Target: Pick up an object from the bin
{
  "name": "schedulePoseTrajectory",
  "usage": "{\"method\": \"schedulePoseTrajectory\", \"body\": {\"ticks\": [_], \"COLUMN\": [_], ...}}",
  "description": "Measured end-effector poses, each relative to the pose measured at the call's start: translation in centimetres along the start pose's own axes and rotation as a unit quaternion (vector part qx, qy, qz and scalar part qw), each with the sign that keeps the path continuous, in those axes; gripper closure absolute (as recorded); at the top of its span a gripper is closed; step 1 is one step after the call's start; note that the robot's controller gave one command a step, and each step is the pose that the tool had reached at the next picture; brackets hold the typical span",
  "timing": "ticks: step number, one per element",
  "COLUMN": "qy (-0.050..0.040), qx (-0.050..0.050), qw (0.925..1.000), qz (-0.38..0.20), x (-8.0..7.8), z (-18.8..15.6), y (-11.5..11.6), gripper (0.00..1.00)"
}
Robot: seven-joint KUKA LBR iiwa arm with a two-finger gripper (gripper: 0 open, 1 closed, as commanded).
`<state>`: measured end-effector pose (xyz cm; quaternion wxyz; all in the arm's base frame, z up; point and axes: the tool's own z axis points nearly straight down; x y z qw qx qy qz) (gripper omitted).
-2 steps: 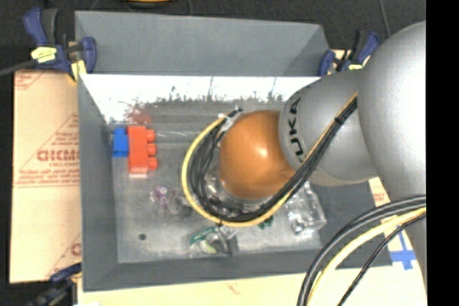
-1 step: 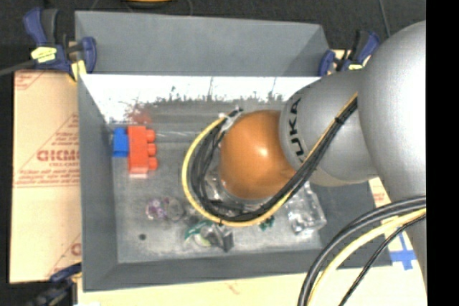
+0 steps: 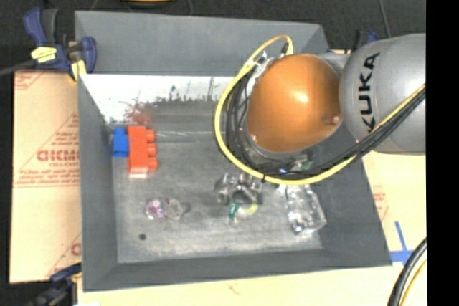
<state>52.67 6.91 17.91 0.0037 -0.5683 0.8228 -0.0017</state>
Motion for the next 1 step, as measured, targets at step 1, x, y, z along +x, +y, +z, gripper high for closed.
{"method": "schedulePoseTrajectory", "body": {"ticks": [1], "qy": [0.0002], "qx": [-0.001], "qw": [1.0000], "qz": [-0.002], "x": [1.63], "z": [-4.45], "y": [2.49], "gripper": [1.00]}}
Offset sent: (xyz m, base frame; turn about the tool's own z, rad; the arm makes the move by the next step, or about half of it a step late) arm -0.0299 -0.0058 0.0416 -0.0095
